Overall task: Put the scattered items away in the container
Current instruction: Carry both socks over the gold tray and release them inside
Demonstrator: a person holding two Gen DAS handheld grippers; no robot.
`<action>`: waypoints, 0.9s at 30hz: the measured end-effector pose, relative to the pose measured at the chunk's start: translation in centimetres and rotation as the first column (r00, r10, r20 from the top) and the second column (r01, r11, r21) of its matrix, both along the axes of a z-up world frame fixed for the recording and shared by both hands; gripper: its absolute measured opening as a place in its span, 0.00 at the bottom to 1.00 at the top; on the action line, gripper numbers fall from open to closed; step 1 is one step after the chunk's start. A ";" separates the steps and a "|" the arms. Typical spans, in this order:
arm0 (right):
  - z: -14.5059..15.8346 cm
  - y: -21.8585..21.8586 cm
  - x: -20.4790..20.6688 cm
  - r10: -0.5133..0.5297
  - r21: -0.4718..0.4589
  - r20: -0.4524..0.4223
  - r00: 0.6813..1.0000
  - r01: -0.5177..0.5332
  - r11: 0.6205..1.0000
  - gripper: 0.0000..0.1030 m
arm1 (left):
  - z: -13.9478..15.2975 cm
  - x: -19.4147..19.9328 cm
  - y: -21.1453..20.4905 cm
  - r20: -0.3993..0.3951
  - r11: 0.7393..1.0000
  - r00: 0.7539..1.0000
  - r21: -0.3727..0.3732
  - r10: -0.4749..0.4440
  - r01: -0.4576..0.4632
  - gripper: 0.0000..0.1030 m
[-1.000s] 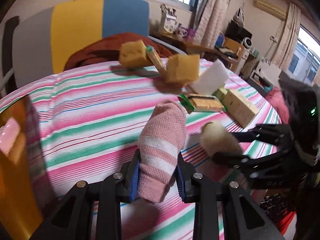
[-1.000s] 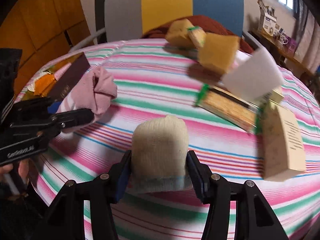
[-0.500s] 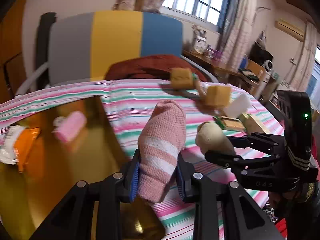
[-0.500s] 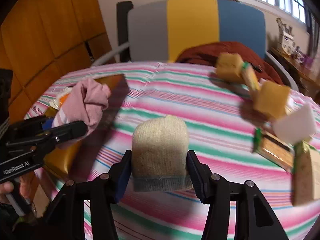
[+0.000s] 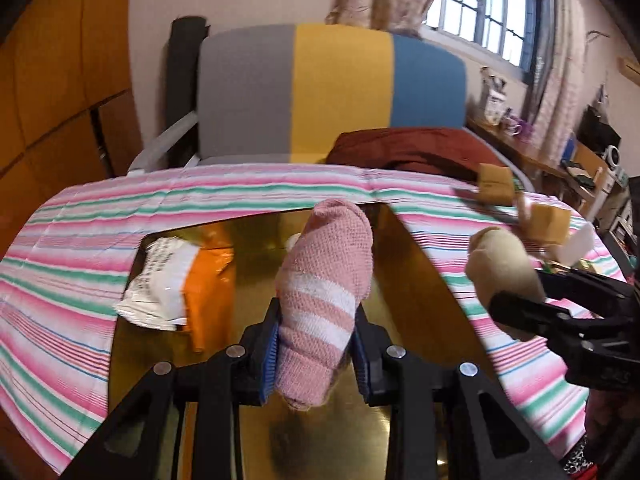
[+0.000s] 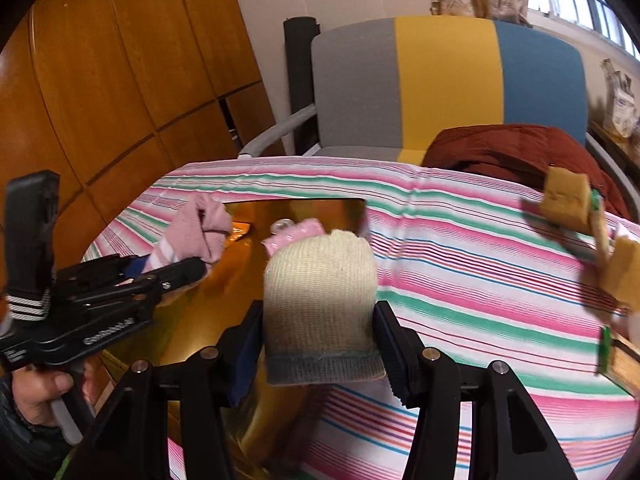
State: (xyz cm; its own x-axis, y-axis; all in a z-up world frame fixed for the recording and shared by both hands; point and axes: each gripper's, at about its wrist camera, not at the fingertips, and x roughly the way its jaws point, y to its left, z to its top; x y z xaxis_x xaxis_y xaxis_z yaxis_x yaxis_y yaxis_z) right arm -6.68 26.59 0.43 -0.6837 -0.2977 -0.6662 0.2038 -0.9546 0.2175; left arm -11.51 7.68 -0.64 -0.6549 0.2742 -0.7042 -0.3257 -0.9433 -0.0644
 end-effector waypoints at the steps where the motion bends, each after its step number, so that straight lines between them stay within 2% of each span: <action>1: 0.0 -0.3 -0.3 0.007 -0.004 0.002 1.000 -0.007 1.000 0.53 | -0.1 -0.4 -0.3 0.006 1.000 1.000 -0.001 0.007 -0.007 0.30; 4: -0.1 -1.5 -1.6 0.025 -0.003 0.013 1.000 -0.025 1.000 0.53 | -0.5 -1.7 -0.9 0.028 1.000 0.999 -0.008 0.029 -0.028 0.30; 11: -1.1 -3.3 -4.8 0.001 0.018 0.071 0.997 -0.002 1.000 0.53 | -1.6 -4.8 -2.6 0.131 0.997 0.990 0.046 0.051 -0.057 0.30; 27: -3.4 -4.6 -8.9 -0.045 0.081 0.135 0.990 0.034 0.996 0.54 | -3.8 -8.9 -1.9 0.232 0.997 0.971 0.040 0.056 -0.067 0.31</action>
